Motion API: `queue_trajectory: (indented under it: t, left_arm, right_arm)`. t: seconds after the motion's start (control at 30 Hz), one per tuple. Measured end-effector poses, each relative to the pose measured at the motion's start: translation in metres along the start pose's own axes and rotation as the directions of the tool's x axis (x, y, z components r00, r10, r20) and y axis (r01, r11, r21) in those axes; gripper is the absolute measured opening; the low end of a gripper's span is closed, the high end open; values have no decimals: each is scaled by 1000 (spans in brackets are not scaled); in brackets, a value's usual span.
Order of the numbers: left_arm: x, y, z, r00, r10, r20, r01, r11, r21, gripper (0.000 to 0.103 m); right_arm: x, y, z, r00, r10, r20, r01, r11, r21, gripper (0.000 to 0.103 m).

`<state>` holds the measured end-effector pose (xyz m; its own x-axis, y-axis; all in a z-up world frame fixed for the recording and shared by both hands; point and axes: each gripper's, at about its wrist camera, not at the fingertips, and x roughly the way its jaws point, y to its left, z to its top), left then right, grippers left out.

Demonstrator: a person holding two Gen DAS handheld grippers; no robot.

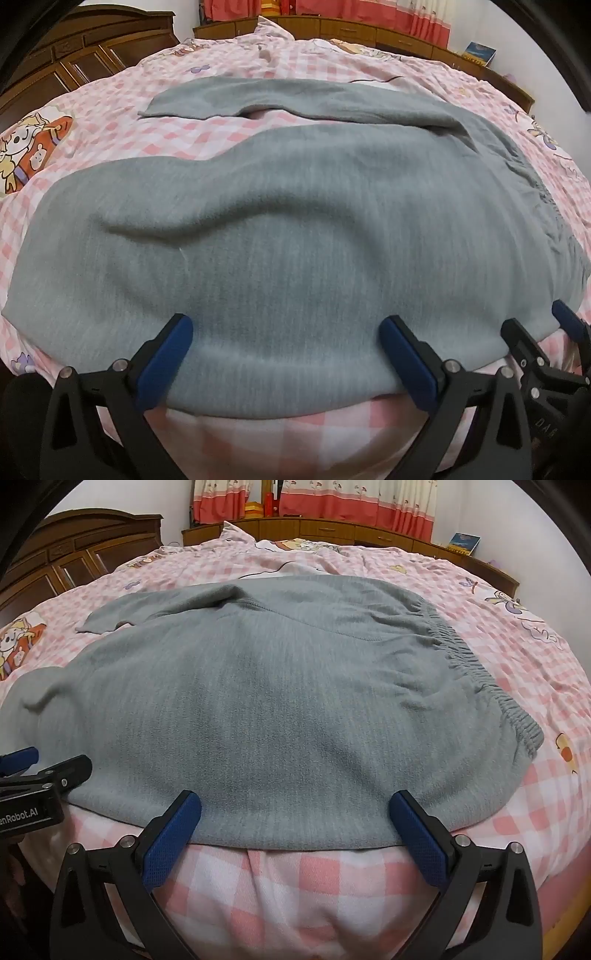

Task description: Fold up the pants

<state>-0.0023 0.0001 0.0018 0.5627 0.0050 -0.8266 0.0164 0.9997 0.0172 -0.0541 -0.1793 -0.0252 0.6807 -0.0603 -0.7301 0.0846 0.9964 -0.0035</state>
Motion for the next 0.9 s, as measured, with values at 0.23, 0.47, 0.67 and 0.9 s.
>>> queue_trajectory:
  t: [0.23, 0.47, 0.67, 0.9]
  left_arm:
    - [0, -1, 6, 999, -11, -37, 10, 1000, -23, 103]
    - [1, 3, -1, 1000, -18, -13, 18, 1000, -14, 103]
    - [2, 1, -1, 1000, -11, -18, 11, 1000, -16, 103]
    - [2, -1, -2, 1000, -11, -24, 11, 1000, -16, 103]
  right_arm:
    - [-1, 0, 3, 1000, 5, -12, -5, 1000, 12, 103]
    - [0, -1, 1, 1000, -1, -9, 1, 1000, 13, 103]
    - [-1, -3, 0, 1000, 17, -11, -17, 1000, 0, 103]
    - [-2, -3, -1, 1000, 23, -15, -23, 1000, -2, 103]
